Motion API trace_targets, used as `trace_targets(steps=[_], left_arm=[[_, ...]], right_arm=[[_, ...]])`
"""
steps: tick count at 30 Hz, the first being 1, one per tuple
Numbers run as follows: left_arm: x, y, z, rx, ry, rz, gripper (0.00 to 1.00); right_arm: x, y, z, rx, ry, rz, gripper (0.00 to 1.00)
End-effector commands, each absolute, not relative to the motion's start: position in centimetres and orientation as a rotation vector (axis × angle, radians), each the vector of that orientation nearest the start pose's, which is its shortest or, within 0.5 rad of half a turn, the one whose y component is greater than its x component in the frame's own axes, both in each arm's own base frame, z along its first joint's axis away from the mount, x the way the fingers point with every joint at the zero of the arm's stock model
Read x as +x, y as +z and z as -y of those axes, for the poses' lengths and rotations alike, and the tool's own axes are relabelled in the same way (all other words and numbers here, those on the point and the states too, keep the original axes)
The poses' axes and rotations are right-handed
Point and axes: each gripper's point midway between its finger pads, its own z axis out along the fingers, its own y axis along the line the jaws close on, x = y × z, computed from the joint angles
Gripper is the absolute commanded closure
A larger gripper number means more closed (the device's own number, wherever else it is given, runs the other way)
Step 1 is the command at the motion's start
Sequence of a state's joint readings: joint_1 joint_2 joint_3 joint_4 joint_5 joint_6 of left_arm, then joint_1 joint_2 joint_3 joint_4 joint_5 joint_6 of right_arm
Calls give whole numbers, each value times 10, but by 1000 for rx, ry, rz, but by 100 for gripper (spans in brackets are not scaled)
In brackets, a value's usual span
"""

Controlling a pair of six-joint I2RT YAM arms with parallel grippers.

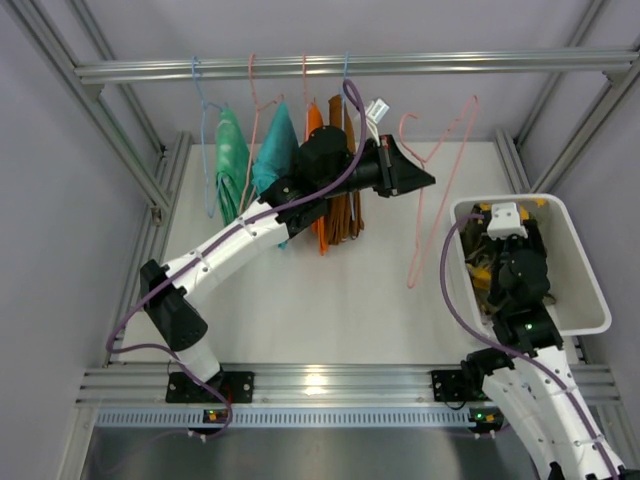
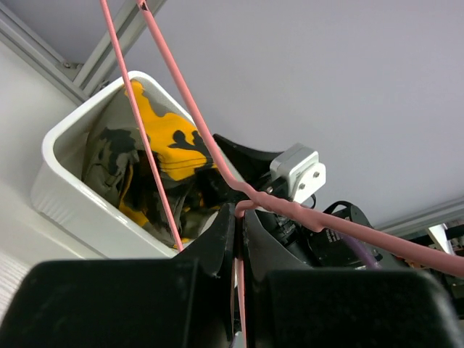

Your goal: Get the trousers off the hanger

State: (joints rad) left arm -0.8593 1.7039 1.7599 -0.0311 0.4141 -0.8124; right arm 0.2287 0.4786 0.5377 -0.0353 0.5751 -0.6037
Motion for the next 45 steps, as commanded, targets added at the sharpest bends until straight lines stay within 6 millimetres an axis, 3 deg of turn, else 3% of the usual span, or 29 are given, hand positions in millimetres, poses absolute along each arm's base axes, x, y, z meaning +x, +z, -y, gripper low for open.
trace_targets(steps=[1,5,9,12,15,16,18,21,25,27,29,30,31,33,36,41,44,45], left_arm=[[254,477,442,442,-1625,-1604,100],[256,479,439,448,-1608,-1591,100],[255,477,440,467,-1600,-1583,100],[255,474,443,486,-1585,-1582,100],[252,463,446,505,-1574,-1620,100],[251,461,446,513,-1566,-1622,100],[250,461,446,519,-1561,-1618,100],[250,465,444,519,-1547,-1607,100],[248,469,440,524,-1543,-1592,100],[249,469,440,520,-1542,-1594,100],[250,470,440,505,-1547,-1599,100],[252,470,439,491,-1549,-1601,100],[252,473,437,469,-1563,-1607,100],[261,474,432,427,-1564,-1615,100],[268,476,427,408,-1566,-1618,100],[271,473,426,414,-1560,-1624,100],[270,474,425,417,-1555,-1621,100],[270,474,424,416,-1551,-1620,100]], right_arm=[[248,318,55,-111,-636,-1535,44],[229,321,46,-159,-547,-1575,23],[205,349,33,-165,-401,-1525,20],[188,378,19,-158,-273,-1432,31],[197,377,18,-98,-233,-1448,53],[208,368,15,-90,-227,-1487,63],[225,361,7,-75,-178,-1539,67],[242,353,-3,-50,-116,-1599,66],[262,347,-22,-89,-29,-1665,58],[275,333,-27,-86,-4,-1747,56],[280,331,-33,-107,57,-1799,57],[288,330,-19,-67,37,-1824,59],[289,329,-26,-76,122,-1836,60],[300,324,3,23,121,-1877,61],[307,301,10,23,189,-1989,62],[304,272,-12,-99,337,-2071,48],[305,241,-8,-88,334,-2168,42],[305,222,-3,-71,319,-2221,41]])
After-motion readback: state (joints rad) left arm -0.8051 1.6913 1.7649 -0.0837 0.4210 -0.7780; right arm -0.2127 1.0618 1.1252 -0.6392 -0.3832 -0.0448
